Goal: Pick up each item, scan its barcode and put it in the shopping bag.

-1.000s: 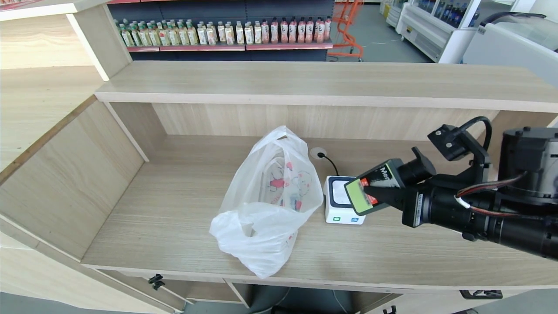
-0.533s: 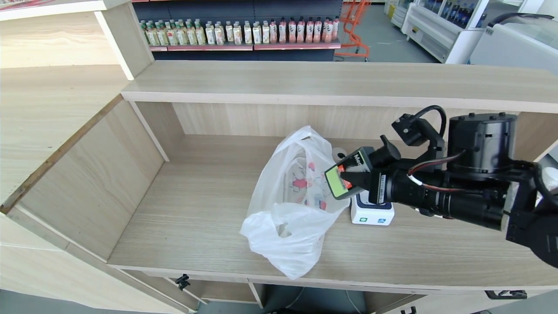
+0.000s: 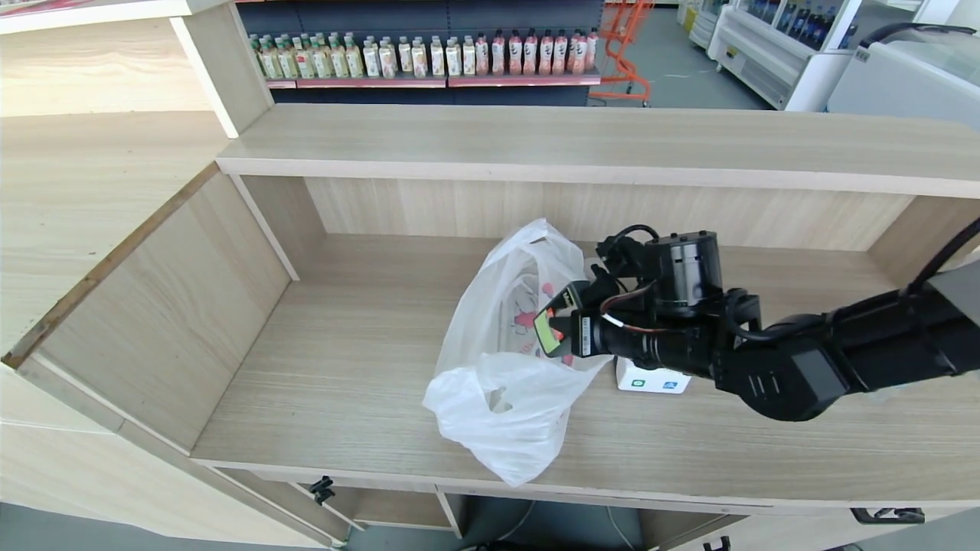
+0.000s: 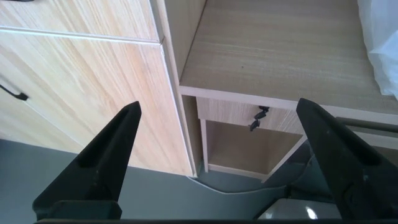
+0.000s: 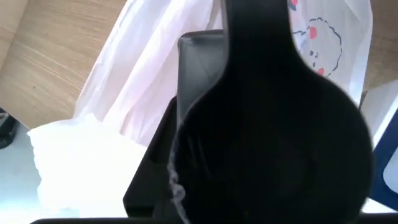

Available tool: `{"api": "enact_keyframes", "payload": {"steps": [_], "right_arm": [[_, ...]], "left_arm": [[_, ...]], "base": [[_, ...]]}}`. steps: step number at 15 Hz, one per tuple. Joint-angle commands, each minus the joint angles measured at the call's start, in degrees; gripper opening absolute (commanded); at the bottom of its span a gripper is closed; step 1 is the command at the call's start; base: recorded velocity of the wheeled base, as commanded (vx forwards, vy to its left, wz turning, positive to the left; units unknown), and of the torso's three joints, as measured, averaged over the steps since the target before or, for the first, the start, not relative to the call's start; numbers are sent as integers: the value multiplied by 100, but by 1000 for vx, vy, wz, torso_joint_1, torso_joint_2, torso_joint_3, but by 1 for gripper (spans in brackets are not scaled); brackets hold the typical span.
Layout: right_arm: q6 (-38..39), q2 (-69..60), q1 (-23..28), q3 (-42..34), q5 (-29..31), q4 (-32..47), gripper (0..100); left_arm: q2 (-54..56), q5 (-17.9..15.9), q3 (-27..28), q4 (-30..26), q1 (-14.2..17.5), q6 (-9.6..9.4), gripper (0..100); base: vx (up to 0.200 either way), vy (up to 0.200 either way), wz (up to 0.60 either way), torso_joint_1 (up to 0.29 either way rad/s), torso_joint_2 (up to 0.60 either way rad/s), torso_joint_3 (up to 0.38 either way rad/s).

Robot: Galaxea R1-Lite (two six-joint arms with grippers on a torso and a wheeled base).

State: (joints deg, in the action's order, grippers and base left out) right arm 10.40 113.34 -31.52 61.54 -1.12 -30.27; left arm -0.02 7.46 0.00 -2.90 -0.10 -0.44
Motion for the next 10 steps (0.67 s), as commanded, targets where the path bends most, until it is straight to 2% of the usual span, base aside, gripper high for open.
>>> {"api": "enact_keyframes", "payload": {"steps": [1,3,5,7,10], "right_arm": [[-117,725,-117,447,103,-14,0],[-495,1024,-187,535,112,-216,0],[-908,1393,-249,552,86,-779,0],[-1268,1613,-302,623,86,-946,0],[-1365,1841,-346,869,86,-990,0]], "left_arm": [[2,1,0,0,1,0,100],[2,1,0,0,1,0,100],[2,1,0,0,1,0,100],[2,1,0,0,1,0,100],[2,1,0,0,1,0,100]], "base": [[0,0,0,0,0,0],[0,0,0,0,0,0],[0,0,0,0,0,0],[0,0,0,0,0,0],[0,0,0,0,0,0]]}}
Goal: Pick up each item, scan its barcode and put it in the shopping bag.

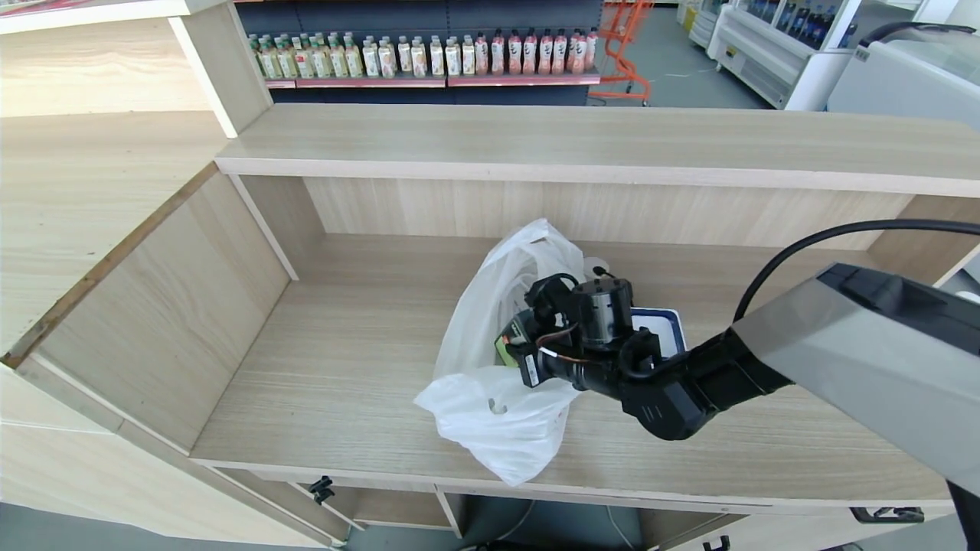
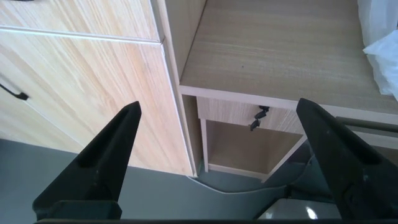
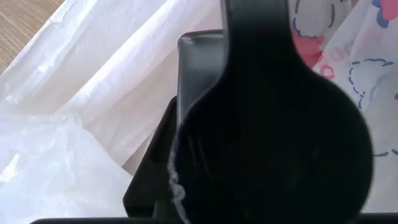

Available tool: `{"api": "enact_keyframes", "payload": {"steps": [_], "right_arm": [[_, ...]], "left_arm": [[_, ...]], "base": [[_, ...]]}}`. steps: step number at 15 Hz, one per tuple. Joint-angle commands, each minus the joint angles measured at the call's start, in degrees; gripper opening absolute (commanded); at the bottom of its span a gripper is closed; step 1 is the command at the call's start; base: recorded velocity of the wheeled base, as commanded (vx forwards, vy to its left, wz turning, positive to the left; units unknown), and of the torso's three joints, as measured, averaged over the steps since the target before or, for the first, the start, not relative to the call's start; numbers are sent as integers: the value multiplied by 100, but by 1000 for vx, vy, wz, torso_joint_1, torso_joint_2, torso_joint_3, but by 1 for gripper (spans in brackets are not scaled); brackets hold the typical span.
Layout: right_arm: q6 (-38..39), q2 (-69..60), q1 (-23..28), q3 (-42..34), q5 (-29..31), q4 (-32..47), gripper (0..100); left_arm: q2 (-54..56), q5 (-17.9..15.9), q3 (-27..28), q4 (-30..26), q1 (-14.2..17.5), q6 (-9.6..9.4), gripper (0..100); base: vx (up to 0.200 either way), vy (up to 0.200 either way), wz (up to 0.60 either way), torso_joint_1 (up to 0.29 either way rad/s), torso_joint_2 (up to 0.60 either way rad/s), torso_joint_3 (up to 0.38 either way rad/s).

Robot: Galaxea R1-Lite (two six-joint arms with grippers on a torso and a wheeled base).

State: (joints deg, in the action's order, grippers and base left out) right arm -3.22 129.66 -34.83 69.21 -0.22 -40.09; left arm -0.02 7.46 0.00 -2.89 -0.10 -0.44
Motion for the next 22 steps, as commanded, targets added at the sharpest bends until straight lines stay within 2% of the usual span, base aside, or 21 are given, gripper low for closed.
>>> {"api": "enact_keyframes", "payload": {"steps": [1,4,7,9,11,12,13,14,16,18,22], "right_arm": [[-3,244,-15,155,-4,-7,100],[295,139,-15,330,-84,-7,100],[1236,-503,29,330,-514,19,100],[1851,-1197,161,-56,-620,37,100],[2211,-2138,196,-926,-795,142,100],[2229,-2999,257,-1586,-839,520,100],[2229,-3122,257,-1647,-839,608,100],[2044,-3887,372,-1858,-655,1232,100],[1746,-4353,556,-1876,-294,1856,100],[1702,-4520,574,-1999,13,1962,100],[1702,-4625,626,-2429,66,1935,100]], "left_arm": [[2,1,0,-1,1,0,100],[2,1,0,-1,1,0,100],[2,1,0,-1,1,0,100],[2,1,0,-1,1,0,100],[2,1,0,-1,1,0,100],[2,1,0,-1,1,0,100],[2,1,0,-1,1,0,100],[2,1,0,-1,1,0,100],[2,1,0,-1,1,0,100],[2,1,0,-1,1,0,100],[2,1,0,-1,1,-9,100]], "base": [[0,0,0,0,0,0],[0,0,0,0,0,0],[0,0,0,0,0,0],[0,0,0,0,0,0],[0,0,0,0,0,0],[0,0,0,0,0,0],[0,0,0,0,0,0],[0,0,0,0,0,0],[0,0,0,0,0,0],[0,0,0,0,0,0],[0,0,0,0,0,0]]}}
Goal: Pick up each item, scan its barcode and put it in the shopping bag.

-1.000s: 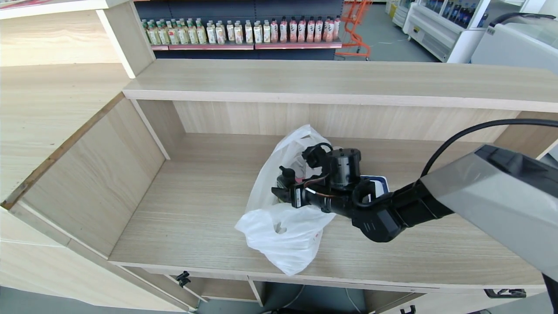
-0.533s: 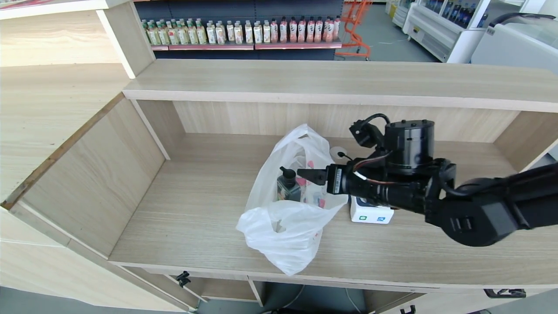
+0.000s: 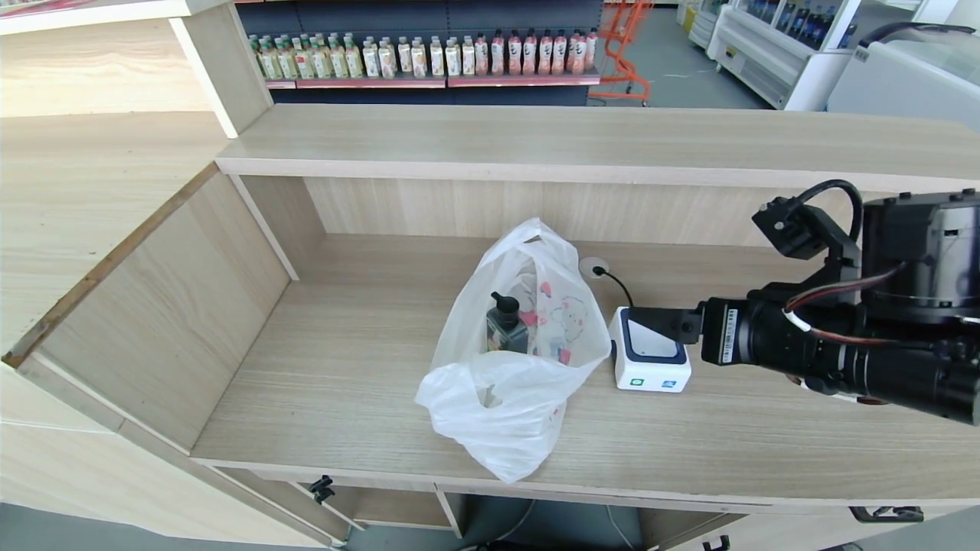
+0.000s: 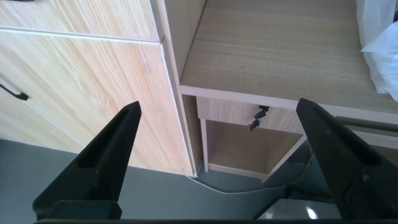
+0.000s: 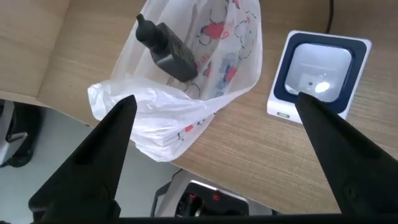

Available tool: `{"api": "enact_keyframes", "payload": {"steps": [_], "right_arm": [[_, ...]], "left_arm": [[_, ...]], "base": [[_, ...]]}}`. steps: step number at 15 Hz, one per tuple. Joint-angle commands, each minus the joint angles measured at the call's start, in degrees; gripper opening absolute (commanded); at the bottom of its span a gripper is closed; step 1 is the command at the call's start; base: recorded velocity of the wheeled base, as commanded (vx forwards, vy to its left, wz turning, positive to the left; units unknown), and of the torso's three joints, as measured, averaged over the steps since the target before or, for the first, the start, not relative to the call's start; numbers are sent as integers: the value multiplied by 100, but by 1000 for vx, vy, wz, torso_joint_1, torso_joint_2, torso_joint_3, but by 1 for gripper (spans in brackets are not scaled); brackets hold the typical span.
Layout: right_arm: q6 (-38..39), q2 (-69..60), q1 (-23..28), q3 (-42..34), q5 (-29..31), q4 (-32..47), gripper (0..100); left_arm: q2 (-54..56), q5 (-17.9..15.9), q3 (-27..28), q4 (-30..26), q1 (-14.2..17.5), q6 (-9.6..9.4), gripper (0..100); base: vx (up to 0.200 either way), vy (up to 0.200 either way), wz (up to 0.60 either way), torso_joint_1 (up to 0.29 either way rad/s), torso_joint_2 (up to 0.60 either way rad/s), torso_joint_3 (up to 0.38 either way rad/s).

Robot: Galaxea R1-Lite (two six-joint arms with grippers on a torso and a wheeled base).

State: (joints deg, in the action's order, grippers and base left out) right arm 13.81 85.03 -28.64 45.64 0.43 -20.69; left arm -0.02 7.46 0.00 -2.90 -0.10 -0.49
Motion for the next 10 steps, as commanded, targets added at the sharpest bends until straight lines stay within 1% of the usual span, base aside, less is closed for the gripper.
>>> {"api": "enact_keyframes", "payload": {"steps": [1,4,10], "right_arm": [[-1,-180,7,-187,1,-14,100],[-1,-276,16,-328,1,-14,100],[-1,-329,16,-521,89,-14,100]], "left_arm": [[-6,1,0,0,1,-4,100],[2,1,0,0,1,-4,100],[2,1,0,0,1,5,100]], "base": [[0,0,0,0,0,0],[0,0,0,0,0,0],[-200,0,0,1,3,2]]}}
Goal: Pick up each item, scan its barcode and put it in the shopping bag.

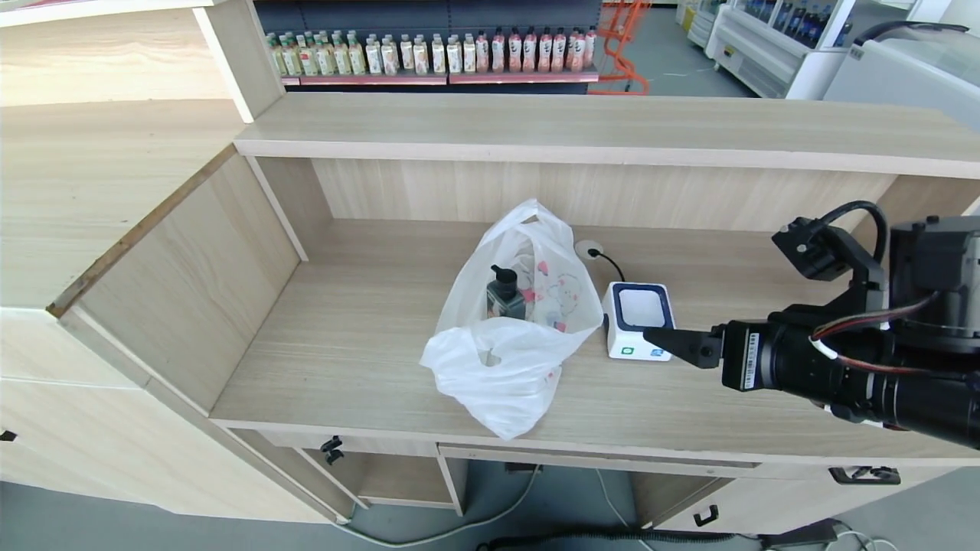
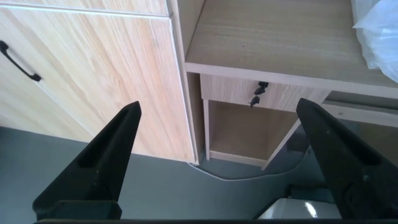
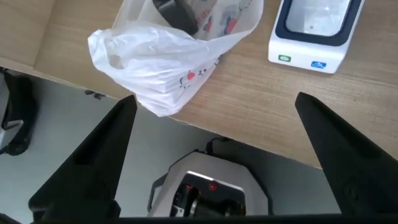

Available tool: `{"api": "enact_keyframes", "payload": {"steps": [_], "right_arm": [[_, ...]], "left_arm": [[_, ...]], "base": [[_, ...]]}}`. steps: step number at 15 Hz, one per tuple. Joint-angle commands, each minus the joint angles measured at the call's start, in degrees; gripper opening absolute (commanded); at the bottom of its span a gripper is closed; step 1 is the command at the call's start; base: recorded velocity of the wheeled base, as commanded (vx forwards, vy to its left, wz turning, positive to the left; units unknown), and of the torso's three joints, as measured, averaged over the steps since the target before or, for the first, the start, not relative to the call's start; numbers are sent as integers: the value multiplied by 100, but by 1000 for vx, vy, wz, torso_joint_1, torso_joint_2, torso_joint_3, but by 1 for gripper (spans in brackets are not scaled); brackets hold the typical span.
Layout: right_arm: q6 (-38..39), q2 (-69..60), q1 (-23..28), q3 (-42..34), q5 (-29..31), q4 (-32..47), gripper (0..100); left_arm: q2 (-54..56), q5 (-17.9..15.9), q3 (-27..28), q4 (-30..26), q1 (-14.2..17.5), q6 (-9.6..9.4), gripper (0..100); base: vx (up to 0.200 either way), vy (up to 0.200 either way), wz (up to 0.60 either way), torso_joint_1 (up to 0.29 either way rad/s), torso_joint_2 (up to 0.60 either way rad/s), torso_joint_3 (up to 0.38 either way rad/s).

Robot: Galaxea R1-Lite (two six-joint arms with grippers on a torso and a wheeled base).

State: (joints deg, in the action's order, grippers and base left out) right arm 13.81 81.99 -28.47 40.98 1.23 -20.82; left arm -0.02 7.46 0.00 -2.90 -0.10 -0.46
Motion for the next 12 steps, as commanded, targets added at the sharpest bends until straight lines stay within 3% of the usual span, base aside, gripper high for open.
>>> {"api": "enact_keyframes", "payload": {"steps": [1,3,8,12], "right_arm": [[7,-52,-1,-117,35,-1,100],[7,-78,96,-223,35,-10,100],[-1,45,614,-284,439,-10,100],[-1,36,728,-381,501,-10,100]], "left_arm": [[2,1,0,0,1,2,100],[-6,1,0,0,1,11,100],[-6,1,0,0,1,-6,100],[-6,1,0,0,1,-6,100]], "base": [[0,0,0,0,0,0],[0,0,0,0,0,0],[0,-200,0,4,3,0],[0,-200,0,0,4,2]]}}
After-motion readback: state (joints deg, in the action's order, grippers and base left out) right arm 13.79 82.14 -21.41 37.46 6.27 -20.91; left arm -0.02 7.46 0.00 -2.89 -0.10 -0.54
